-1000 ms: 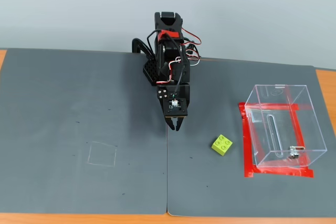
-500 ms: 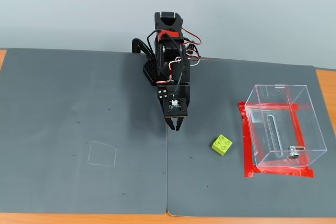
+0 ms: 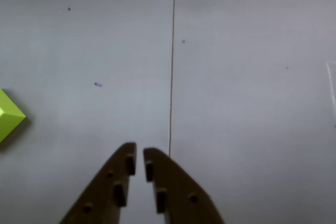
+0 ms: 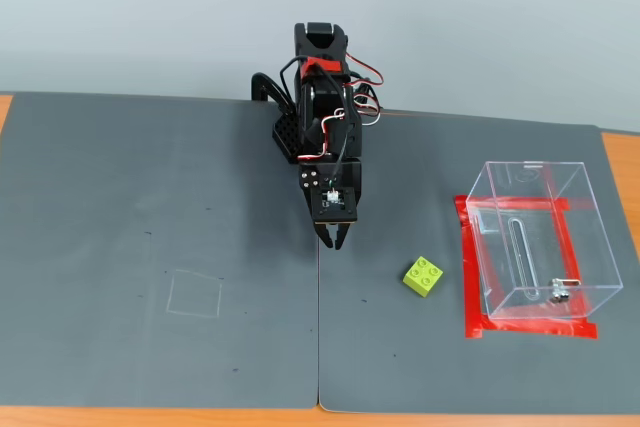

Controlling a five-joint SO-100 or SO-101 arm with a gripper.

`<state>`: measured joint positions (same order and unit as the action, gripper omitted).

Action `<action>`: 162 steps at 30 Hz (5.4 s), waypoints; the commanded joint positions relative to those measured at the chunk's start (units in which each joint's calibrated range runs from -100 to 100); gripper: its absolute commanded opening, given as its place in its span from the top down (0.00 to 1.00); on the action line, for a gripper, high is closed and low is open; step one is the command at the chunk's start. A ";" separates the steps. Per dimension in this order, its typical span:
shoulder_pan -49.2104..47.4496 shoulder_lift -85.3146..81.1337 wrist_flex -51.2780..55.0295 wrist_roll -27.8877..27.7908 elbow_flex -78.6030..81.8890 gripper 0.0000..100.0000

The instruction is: Pick the green lego block and place it into the transparent box

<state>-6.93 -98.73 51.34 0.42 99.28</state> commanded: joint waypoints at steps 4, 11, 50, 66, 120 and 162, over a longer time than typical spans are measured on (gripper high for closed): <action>-0.12 -0.60 0.22 0.13 0.27 0.98; -0.05 -0.60 -0.74 -0.13 0.36 0.98; -15.27 47.81 -3.95 -1.01 -37.27 0.83; -23.55 64.26 -9.59 -3.57 -45.05 0.75; -28.10 72.99 -22.52 -1.74 -42.07 0.58; -28.32 92.15 -26.87 -2.42 -50.21 0.66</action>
<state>-35.37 -6.46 25.15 -2.03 51.15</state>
